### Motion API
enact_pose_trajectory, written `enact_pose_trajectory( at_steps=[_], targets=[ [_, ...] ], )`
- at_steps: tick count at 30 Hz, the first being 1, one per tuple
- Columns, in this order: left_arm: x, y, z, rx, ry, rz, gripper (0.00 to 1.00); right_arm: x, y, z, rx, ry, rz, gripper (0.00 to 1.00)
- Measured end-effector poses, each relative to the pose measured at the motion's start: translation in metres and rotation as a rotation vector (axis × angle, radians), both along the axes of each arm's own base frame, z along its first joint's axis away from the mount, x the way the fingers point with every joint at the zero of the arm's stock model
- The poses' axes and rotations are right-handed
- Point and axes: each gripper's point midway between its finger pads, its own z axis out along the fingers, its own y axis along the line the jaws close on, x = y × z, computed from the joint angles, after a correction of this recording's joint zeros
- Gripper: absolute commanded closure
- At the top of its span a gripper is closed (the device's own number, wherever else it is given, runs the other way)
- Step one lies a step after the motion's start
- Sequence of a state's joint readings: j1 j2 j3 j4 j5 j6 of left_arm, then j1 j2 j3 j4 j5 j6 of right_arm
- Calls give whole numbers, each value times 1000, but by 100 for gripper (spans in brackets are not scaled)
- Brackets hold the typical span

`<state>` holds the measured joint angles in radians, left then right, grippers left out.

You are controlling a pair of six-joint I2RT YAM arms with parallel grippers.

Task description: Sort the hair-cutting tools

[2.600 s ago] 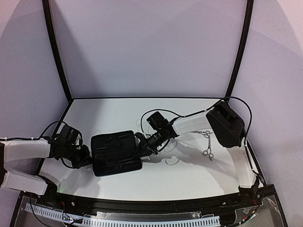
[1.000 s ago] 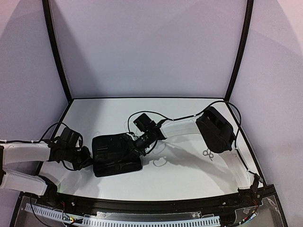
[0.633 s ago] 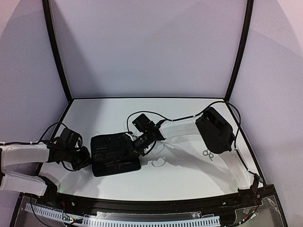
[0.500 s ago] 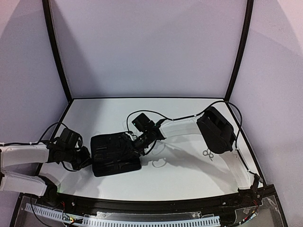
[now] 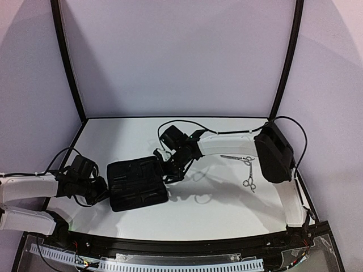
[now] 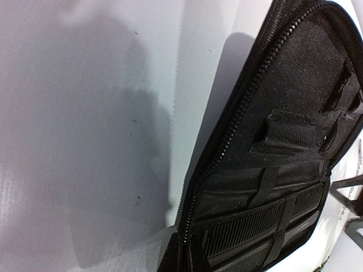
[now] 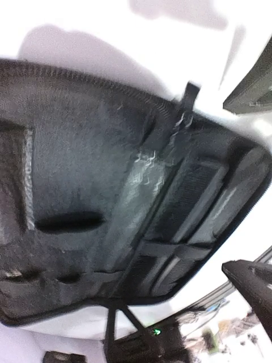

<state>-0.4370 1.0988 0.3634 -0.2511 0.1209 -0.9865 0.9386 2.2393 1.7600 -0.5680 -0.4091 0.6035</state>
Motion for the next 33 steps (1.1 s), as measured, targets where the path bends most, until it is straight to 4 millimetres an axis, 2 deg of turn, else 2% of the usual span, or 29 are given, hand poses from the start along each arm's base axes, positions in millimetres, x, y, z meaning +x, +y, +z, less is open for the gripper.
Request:
enact_pose_trajectory(
  at_steps=[6, 12, 13, 14, 16, 18, 20, 21, 23, 28, 31, 33],
  targets=[
    [0, 2, 0, 15, -6, -6, 99, 13, -13, 25, -30, -125, 3, 2],
    [3, 3, 2, 43, -27, -35, 97, 35, -15, 47, -9, -318, 137, 1],
    [5, 3, 3, 53, -29, -40, 91, 42, -16, 52, 3, -344, 160, 1],
    [7, 4, 4, 65, -27, -43, 78, 50, -17, 58, 23, -368, 183, 1],
    [12, 3, 7, 85, -26, -52, 58, 70, -16, 72, 71, -424, 220, 1],
    [18, 3, 11, 102, -28, -57, 45, 92, -15, 87, 115, -497, 261, 1],
    [22, 3, 18, 118, -32, -61, 18, 108, -14, 96, 144, -565, 309, 1],
    [25, 3, 23, 128, -40, -61, 7, 112, -12, 99, 156, -593, 335, 1],
    [32, 6, 35, 152, -62, -55, 2, 115, -4, 100, 176, -632, 390, 1],
    [46, 19, 94, 203, -191, 0, 1, 114, 16, 80, 197, -663, 485, 5],
    [47, 34, 132, 242, -269, 54, 1, 117, 26, 64, 198, -664, 516, 11],
    [43, 44, 147, 266, -298, 83, 1, 118, 30, 52, 191, -656, 533, 15]
  ],
)
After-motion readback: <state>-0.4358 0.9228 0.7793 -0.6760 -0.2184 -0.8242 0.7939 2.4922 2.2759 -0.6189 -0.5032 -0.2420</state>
